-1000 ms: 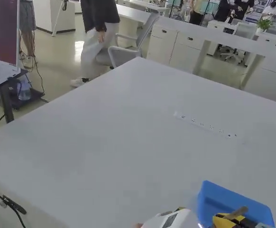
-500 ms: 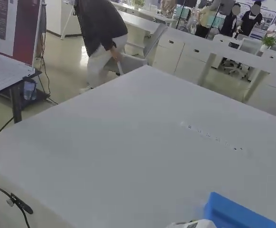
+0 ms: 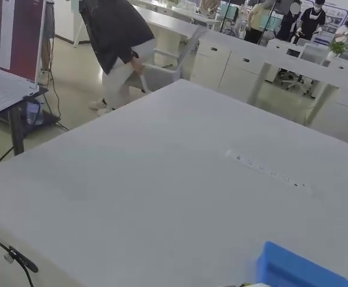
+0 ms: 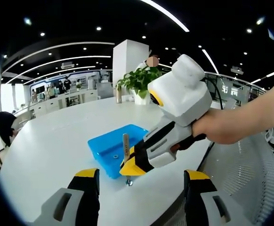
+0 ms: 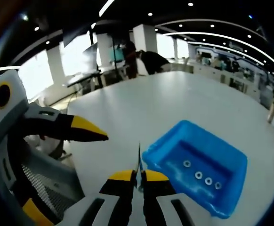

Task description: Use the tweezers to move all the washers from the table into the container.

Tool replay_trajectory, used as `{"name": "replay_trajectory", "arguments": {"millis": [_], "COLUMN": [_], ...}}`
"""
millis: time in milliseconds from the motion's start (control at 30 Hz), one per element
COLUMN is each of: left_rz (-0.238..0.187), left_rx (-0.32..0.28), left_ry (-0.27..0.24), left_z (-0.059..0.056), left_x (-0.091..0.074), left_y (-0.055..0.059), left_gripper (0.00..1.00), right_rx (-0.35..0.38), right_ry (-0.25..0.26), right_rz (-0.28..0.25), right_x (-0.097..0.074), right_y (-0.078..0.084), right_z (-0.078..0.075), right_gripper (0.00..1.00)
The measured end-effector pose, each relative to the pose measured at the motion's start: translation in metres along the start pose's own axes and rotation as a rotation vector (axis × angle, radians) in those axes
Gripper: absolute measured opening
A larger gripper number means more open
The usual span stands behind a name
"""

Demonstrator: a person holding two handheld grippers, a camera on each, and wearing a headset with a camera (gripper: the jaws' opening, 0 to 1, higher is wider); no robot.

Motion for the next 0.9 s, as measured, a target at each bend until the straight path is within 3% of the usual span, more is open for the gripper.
{"name": "replay_trajectory", "arguments": {"millis": [133, 433, 533, 733, 800, 900], "left_rz": [0.005, 0.018, 0.029, 0.017, 0.020, 0.032], "left_rx": [0.004, 0.007, 0.003, -0.004, -0.004, 0.009], "left_ry": [0.004, 0.009, -0.003, -0.031, -0.031, -0.025], "left_z": [0.000, -0.002, -0.001, 0.002, 0.002, 0.002], "left_x": [0.000, -0.001, -0.001, -0.002, -0.002, -0.001], "left_y": [0.001, 0.001, 0.002, 0.002, 0.002, 0.003], "left_gripper": [0.73, 0.73, 0.73, 0.74, 0.74, 0.73], "right_rx": [0.047, 0.031, 0.024, 0.005, 0.063, 0.025], "right_ry": [-0.016, 0.001, -0.027, -0.035, -0.069, -0.067], "right_rz": [-0.017, -0.012, -0.004, -0.041, -0.077, -0.056], "right_x": [0.005, 0.003, 0.004, 0.003, 0.007, 0.006], "right_y": [0.000, 0.001, 0.003, 0.006, 0.002, 0.003], "right_z": [-0.005, -0.008, -0.009, -0.016, -0.017, -0.022], "right_gripper": [0.03, 0.03, 0.03, 0.03, 0.03, 0.03]}}
Point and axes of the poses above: the centre of the closed fingertips' face, and the gripper's own axes: x roughly forward along the fingers, z roughly to its left, y roughly out of its underside, the point moved 9 cm from there along -x, roughly backward along the fingers
